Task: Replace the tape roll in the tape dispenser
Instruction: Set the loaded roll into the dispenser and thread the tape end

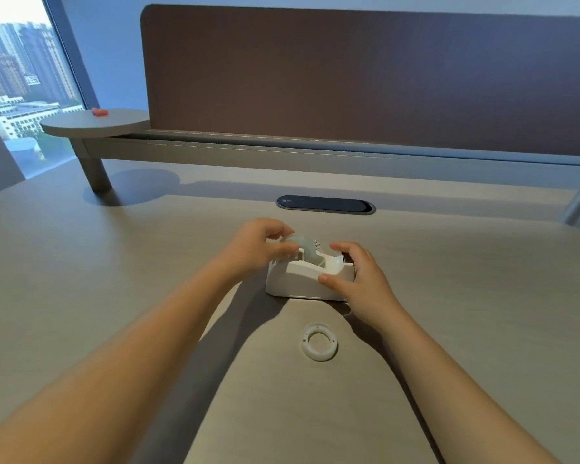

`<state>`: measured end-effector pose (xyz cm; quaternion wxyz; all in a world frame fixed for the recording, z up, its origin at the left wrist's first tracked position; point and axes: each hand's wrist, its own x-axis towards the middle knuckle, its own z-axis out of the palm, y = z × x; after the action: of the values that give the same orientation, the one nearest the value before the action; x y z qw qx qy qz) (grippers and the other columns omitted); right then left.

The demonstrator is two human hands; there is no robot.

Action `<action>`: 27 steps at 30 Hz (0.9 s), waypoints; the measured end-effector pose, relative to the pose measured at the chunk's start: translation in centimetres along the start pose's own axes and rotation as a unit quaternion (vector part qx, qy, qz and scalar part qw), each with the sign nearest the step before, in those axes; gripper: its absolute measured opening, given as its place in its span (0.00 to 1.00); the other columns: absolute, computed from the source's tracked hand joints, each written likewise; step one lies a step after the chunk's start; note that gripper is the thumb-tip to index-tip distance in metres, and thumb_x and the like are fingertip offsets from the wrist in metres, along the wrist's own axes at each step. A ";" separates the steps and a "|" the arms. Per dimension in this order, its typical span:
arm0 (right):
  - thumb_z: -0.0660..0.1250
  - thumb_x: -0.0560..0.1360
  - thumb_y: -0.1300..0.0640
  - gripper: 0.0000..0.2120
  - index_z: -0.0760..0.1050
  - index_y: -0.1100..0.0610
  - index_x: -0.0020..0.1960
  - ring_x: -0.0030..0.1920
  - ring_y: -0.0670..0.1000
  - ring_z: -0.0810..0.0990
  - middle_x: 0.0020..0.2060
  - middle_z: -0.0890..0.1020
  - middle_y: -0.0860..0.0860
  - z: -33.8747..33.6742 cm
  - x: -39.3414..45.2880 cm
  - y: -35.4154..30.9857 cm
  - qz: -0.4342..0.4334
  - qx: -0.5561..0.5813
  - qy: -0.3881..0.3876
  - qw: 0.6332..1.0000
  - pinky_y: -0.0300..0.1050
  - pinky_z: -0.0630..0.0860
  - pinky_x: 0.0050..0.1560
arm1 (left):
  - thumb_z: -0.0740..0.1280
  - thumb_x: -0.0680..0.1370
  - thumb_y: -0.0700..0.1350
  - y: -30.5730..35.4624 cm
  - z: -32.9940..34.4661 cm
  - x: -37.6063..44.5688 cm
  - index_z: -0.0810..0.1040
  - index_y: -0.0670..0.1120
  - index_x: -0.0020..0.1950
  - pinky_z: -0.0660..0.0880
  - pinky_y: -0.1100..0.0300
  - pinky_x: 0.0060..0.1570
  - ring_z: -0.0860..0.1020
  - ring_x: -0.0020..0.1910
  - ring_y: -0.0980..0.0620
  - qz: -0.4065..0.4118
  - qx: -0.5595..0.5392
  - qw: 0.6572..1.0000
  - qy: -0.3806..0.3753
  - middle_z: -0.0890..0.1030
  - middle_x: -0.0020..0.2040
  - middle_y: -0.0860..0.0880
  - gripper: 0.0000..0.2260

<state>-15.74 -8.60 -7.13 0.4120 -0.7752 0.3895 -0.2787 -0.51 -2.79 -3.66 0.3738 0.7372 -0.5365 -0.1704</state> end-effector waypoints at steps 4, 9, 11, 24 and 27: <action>0.68 0.70 0.59 0.23 0.66 0.50 0.62 0.61 0.53 0.67 0.64 0.68 0.53 0.1 -0.1 0.0 -0.002 0.003 0.001 1.000 0.55 0.73 0.62 | 0.63 0.74 0.43 -0.5 0.5 -0.4 0.73 0.45 0.61 0.70 0.54 0.59 0.71 0.58 0.49 -0.033 -0.097 0.993 -0.051 0.76 0.57 0.47 0.16; 0.68 0.70 0.59 0.22 0.66 0.50 0.62 0.61 0.53 0.67 0.63 0.69 0.53 0.2 -0.1 0.1 -0.001 0.009 0.000 1.000 0.59 0.72 0.62 | 0.59 0.76 0.46 -1.0 0.7 -0.4 0.76 0.43 0.58 0.72 0.58 0.52 0.74 0.48 0.52 -0.066 -0.188 0.980 -0.028 0.78 0.46 0.50 0.14; 0.67 0.70 0.59 0.22 0.66 0.50 0.62 0.61 0.53 0.67 0.63 0.69 0.53 0.2 -0.1 0.1 -0.001 0.007 0.001 1.000 0.59 0.72 0.62 | 0.59 0.76 0.44 -1.0 0.8 -0.3 0.76 0.43 0.57 0.72 0.62 0.47 0.74 0.43 0.55 -0.074 -0.208 0.975 -0.021 0.77 0.42 0.53 0.13; 0.66 0.71 0.58 0.20 0.69 0.51 0.61 0.61 0.53 0.67 0.63 0.68 0.54 -0.3 0.2 -0.8 0.005 0.018 -0.032 0.999 0.47 0.71 0.56 | 0.59 0.76 0.40 -1.7 0.2 -0.5 0.72 0.43 0.62 0.76 0.67 0.42 0.75 0.45 0.58 -0.072 -0.259 0.962 -0.057 0.77 0.50 0.50 0.15; 0.62 0.73 0.53 0.18 0.69 0.52 0.62 0.63 0.52 0.66 0.64 0.69 0.53 -0.5 0.7 -1.2 -0.007 -0.004 -0.013 1.000 0.47 0.66 0.60 | 0.60 0.75 0.38 -1.6 0.6 -0.8 0.70 0.42 0.64 0.74 0.74 0.38 0.75 0.46 0.56 -0.075 -0.269 0.960 -0.037 0.74 0.54 0.48 0.16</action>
<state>-15.31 -8.97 -5.79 0.4121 -0.7831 0.3796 -0.2699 -0.17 -2.10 -5.35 0.5240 0.6409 -0.4274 -0.3633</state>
